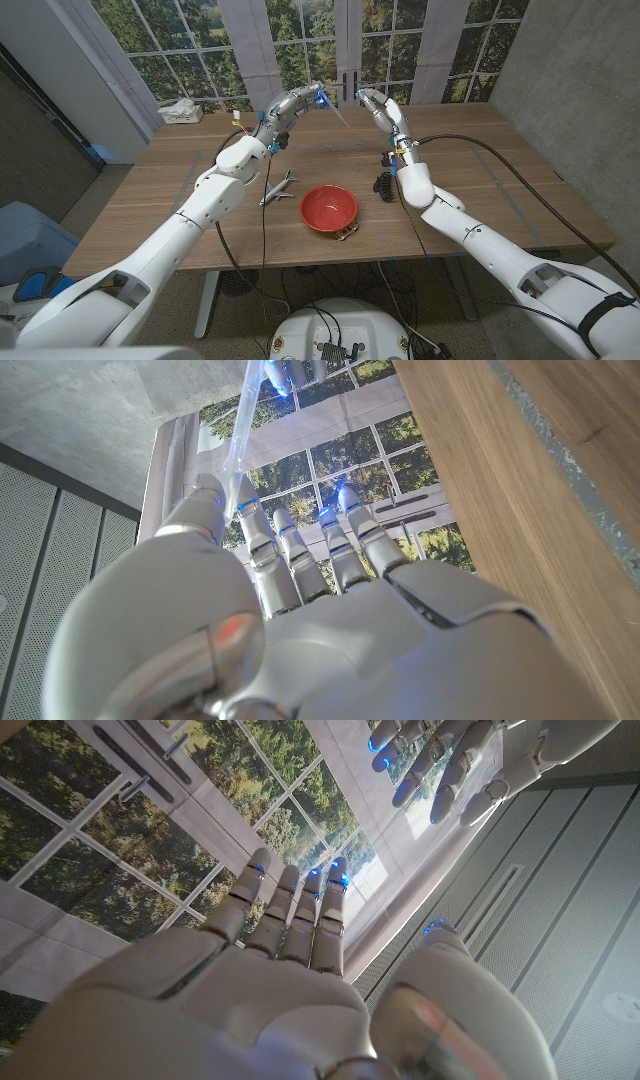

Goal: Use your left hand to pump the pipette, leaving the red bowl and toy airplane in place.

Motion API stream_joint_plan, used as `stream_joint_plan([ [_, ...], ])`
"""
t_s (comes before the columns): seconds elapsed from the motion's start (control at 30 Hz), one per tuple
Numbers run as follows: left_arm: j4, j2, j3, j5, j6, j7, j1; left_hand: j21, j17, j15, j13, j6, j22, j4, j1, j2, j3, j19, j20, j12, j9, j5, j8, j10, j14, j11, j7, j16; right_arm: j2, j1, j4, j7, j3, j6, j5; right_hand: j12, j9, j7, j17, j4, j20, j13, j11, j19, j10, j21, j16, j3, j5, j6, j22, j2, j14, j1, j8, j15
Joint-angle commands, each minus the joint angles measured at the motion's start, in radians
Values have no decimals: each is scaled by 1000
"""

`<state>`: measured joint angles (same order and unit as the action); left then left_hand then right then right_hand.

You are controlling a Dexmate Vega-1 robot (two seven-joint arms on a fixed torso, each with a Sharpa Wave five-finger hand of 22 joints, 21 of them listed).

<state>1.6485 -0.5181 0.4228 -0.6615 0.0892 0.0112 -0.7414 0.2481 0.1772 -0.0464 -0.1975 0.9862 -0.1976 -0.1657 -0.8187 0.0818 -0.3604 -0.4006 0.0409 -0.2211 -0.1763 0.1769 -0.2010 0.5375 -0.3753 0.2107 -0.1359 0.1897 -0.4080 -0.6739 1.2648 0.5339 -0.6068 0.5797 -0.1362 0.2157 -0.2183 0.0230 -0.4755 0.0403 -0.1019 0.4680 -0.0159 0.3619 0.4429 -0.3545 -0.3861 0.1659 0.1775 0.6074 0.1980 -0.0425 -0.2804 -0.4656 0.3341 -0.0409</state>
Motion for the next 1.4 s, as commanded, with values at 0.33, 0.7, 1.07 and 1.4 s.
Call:
stream_joint_plan([
  [0.33, 177, -125, -29, 33, -96, 42, -58, 4, 1, -94, -4, 9, -5, -1, -5, 6, -4, 0, -5, 1, -3, -5, 11, 9, -4, 1, 1, 2, 36, -95, 24, -105, 120, 59, 196, 8, 0, 8, -7, -1, -2, -1, 10, -9, 0, 8, 5, 7, 6, 10, 2, -19, 2, 8, -11, -30],
  [0.7, 272, -197, -66, 19, -155, 63, -107, 4, 1, -93, -5, 14, -5, -3, -10, 8, -6, 1, -4, 3, -4, -5, 12, 7, -4, 1, 1, 2, 59, -121, 28, -119, 151, 67, 240, 8, 1, 12, -7, -8, -3, -4, 12, -11, -3, 9, 7, 9, 8, 9, 2, -23, 4, 7, -16, -24],
  [1.07, 360, -267, -104, 41, -198, 112, -166, 6, 1, -94, -5, 19, -5, -4, -16, 8, -6, 0, -7, 4, -4, -5, 13, 10, -6, 1, -4, 2, 82, -130, 0, -196, 172, 111, 350, 8, 2, 18, -8, -17, -4, -7, 16, -15, -4, 11, 8, 11, 10, 13, 3, -26, 4, 6, -19, -23],
  [1.4, 432, -310, -128, 77, -235, 157, -204, 7, 0, -98, -5, 24, -5, -7, -20, 0, -4, -3, -13, 3, -4, -5, 12, 14, -9, 1, -9, 2, 101, -133, -22, -239, 187, 149, 402, 8, 3, 20, -8, -24, -5, -10, 18, -19, -6, 12, 11, 14, 11, 12, 3, -29, 9, 5, -23, -23],
])
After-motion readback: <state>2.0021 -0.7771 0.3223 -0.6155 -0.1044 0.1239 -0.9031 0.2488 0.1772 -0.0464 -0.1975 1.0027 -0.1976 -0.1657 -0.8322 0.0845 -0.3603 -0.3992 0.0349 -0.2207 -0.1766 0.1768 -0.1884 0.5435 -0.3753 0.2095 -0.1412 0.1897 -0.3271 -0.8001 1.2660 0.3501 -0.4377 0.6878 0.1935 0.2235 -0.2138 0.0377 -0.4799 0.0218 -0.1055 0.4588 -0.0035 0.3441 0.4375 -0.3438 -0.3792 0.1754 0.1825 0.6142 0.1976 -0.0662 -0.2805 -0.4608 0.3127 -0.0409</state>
